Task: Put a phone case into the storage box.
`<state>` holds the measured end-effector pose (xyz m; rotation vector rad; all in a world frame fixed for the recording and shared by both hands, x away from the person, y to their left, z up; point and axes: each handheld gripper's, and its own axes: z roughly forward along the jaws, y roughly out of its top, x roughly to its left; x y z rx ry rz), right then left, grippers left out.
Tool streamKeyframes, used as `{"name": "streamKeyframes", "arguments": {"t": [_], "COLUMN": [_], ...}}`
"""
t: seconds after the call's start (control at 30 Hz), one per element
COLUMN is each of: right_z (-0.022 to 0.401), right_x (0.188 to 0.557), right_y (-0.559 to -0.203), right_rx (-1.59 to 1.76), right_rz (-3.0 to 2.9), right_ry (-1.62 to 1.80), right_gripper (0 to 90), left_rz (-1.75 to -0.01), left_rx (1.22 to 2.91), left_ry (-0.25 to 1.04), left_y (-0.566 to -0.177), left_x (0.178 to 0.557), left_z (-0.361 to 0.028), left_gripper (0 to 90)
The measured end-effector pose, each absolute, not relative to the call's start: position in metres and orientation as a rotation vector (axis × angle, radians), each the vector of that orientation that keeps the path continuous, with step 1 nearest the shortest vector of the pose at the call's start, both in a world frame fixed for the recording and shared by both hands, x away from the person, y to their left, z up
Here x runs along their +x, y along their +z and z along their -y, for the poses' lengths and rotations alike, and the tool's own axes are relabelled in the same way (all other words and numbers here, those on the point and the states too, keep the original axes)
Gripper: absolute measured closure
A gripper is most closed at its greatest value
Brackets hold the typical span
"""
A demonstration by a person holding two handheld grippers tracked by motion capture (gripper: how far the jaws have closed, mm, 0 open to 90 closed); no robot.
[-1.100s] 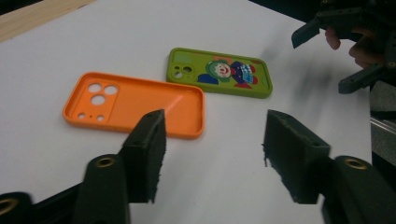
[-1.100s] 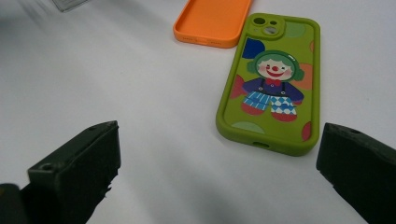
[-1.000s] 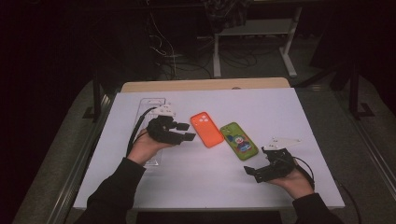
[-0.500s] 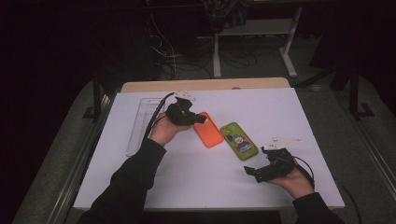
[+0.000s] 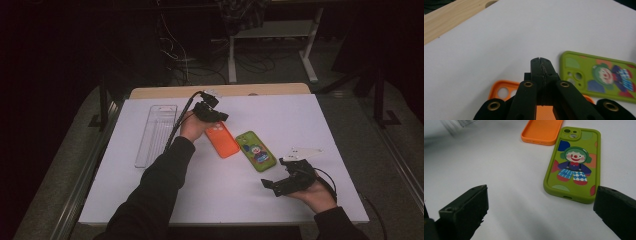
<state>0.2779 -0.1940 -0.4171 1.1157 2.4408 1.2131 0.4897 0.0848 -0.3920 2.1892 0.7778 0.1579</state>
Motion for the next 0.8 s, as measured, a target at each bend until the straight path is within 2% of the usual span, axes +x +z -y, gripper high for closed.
{"name": "streamKeyframes", "arguments": {"t": [0.1, 0.53, 0.8], "right_z": [0.194, 0.196, 0.196], "right_x": [0.278, 0.278, 0.278], "right_y": [-0.417, -0.418, -0.418], "right_rx": [1.114, 1.106, 1.102], "right_rz": [-2.445, -2.445, -2.45], "right_ry": [1.212, 1.224, 1.217], "right_gripper": [0.0, 0.0, 0.0], "left_rz": [-0.764, -0.813, -0.832], "left_rx": [2.231, 2.307, 2.312], "left_ry": [0.186, 0.143, 0.101], "left_y": [-0.397, -0.434, -0.437], "left_x": [0.497, 0.513, 0.511], "left_z": [-0.082, -0.071, -0.073], "left_gripper": [89.8, 89.8, 89.9]}}
